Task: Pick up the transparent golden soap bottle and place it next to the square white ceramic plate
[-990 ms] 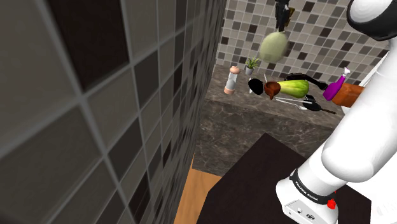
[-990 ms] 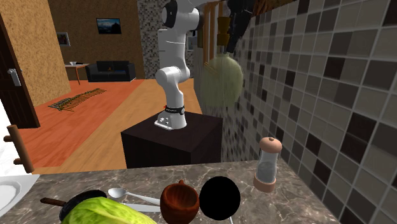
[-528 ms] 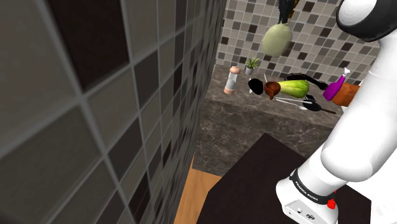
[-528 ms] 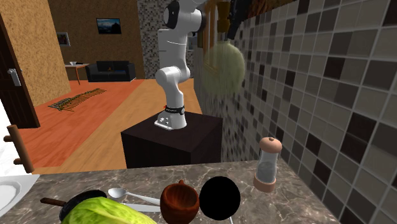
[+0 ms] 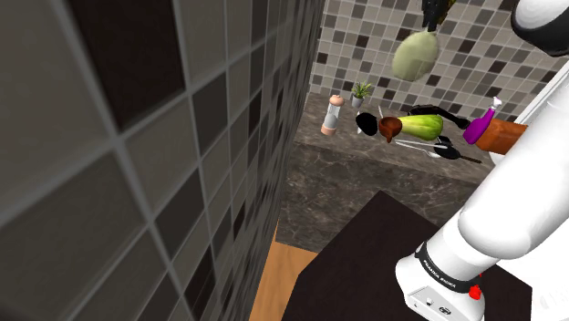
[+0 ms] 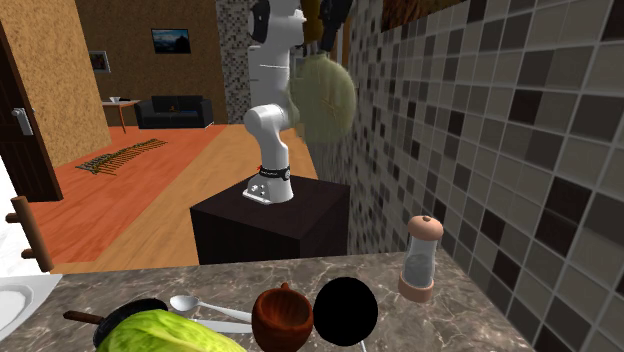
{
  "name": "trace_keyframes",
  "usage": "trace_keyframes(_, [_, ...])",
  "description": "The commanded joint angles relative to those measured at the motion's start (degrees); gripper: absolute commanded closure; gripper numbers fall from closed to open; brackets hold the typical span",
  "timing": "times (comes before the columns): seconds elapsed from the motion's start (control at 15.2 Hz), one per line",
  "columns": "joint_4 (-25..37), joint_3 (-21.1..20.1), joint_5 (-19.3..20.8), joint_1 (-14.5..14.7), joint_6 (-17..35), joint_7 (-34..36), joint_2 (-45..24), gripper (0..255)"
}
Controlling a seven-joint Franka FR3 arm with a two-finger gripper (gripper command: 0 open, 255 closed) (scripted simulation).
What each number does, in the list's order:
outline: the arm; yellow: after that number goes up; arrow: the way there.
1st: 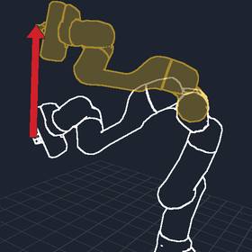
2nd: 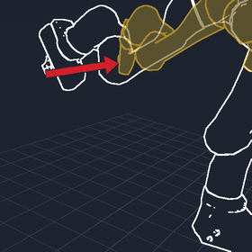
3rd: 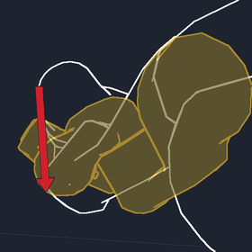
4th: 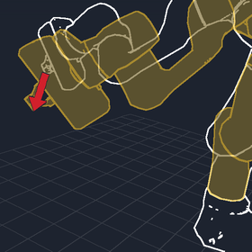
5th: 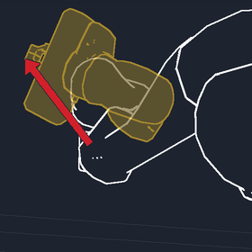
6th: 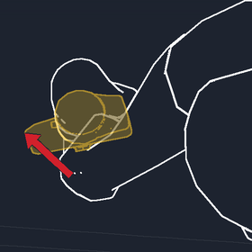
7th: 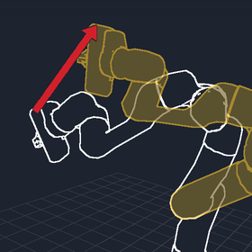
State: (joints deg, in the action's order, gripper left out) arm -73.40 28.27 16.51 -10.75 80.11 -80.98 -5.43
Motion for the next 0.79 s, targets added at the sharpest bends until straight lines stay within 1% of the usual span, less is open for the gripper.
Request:
trace_keyframes(0.0, [-3.87, 0.66, 1.29, -0.57, 1.71, -1.20, 3.01, 255])
trace_keyframes(0.33, [-9.69, 2.90, 3.61, -2.81, 4.50, -5.41, 8.26, 255])
trace_keyframes(0.73, [-13.77, 6.47, 5.47, -5.87, 7.39, -11.56, 12.35, 255])
